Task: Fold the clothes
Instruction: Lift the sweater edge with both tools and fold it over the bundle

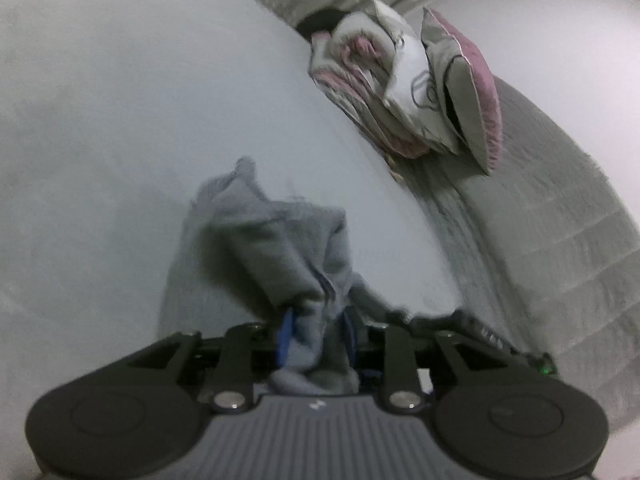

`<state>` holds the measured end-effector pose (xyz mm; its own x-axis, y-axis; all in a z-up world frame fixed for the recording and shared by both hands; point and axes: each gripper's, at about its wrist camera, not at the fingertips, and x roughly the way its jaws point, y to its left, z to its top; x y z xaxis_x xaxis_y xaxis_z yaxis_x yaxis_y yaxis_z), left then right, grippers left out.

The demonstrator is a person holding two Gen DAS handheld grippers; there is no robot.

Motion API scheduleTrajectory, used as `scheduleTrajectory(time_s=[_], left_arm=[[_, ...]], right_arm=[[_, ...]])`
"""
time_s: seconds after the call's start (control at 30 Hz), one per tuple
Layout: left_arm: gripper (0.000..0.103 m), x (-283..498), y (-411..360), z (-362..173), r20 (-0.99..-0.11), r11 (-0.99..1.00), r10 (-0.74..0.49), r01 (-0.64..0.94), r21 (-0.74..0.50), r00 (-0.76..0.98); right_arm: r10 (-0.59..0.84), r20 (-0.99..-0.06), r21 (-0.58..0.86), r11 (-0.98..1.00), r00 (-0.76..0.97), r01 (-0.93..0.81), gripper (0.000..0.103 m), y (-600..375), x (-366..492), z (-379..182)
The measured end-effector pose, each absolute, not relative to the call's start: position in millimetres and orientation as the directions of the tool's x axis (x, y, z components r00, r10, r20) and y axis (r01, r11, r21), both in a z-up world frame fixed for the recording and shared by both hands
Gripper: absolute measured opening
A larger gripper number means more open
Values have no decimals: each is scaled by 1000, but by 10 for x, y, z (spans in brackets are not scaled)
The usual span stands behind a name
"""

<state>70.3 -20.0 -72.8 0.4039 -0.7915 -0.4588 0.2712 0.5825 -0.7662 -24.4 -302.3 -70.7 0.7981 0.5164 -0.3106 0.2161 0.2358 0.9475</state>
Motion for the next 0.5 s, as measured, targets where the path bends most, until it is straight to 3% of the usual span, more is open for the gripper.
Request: scheduleTrajectory(time_s=[0.07, 0.37, 0.5], left_arm=[[36, 683, -245, -754, -449, 566, -807, 288, -772, 383], [53, 519, -375, -696, -416, 527, -847, 412, -743, 331], [55, 451, -408, -672, -413, 513, -858, 475, -715, 306]], right_arm=[[519, -258, 966, 144, 815, 214, 47, -3100, -316, -764], [499, -293, 954, 201, 816, 220, 56, -3066, -434, -642], [495, -284, 957, 203, 821, 209, 63, -3121, -245, -671]])
